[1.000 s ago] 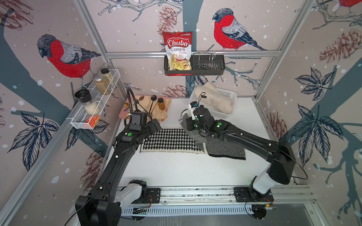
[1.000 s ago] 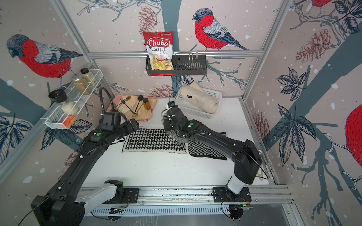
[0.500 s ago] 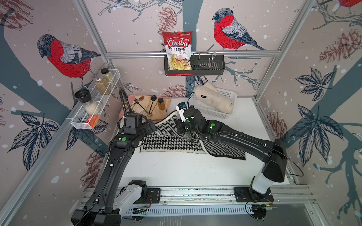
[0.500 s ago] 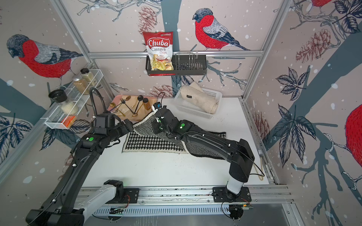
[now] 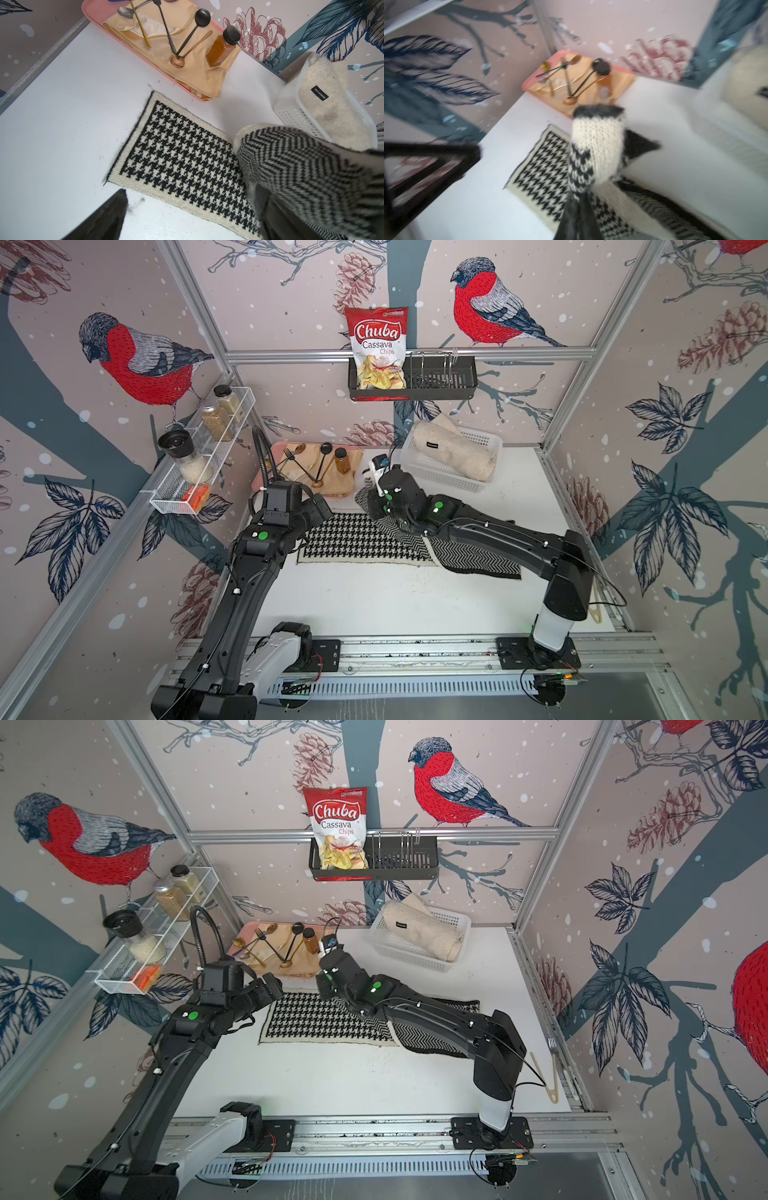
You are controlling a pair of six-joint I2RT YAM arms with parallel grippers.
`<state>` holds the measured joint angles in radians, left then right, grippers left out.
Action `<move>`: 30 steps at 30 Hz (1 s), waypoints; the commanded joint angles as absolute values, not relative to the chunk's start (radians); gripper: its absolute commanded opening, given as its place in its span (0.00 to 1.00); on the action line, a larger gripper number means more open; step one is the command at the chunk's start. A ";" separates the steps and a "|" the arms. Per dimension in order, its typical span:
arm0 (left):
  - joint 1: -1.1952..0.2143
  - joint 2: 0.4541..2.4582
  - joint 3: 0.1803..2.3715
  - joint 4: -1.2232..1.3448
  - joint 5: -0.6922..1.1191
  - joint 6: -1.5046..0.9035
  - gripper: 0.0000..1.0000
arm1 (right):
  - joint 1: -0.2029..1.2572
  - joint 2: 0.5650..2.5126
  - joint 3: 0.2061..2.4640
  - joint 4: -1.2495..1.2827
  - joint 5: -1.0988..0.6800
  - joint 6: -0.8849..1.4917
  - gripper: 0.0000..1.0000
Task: Roll up the scarf and place it into the basket
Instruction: Flatten out the scarf at the center of the board.
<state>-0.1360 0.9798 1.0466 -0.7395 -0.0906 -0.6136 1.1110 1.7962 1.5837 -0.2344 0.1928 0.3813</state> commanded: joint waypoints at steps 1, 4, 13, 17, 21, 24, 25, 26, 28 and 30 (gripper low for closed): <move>-0.132 0.979 1.058 -0.775 -0.147 -0.628 0.97 | 1.137 1.741 1.511 -0.147 0.084 0.483 0.99; -0.132 1.005 1.050 -0.770 -0.117 -0.622 0.97 | 1.077 1.607 1.362 -0.092 0.095 0.513 1.00; -0.133 1.155 0.932 -0.647 0.113 -0.602 0.97 | 0.861 1.427 1.111 -0.094 0.095 0.522 1.00; -0.133 1.273 0.949 -0.704 0.075 -0.572 0.97 | 0.830 1.446 1.086 -0.155 0.108 0.521 1.00; -0.133 1.372 0.961 -0.745 -0.021 -0.565 0.97 | 0.783 1.457 1.039 -0.204 0.146 0.530 1.00; -0.130 1.413 0.969 -0.752 -0.110 -0.598 0.96 | 0.745 1.443 0.994 -0.210 0.149 0.532 1.00; -0.130 1.432 0.980 -0.767 -0.149 -0.616 0.95 | 0.736 1.435 0.983 -0.212 0.150 0.531 1.00; -0.129 1.452 0.992 -0.780 -0.199 -0.631 0.92 | 0.727 1.423 0.967 -0.208 0.148 0.529 1.00; -0.120 1.479 0.992 -0.768 -0.260 -0.655 0.90 | 0.708 1.401 0.937 -0.195 0.139 0.526 1.00; -0.102 1.502 0.991 -0.718 -0.234 -0.642 0.87 | 0.686 1.388 0.910 -0.182 0.122 0.523 1.00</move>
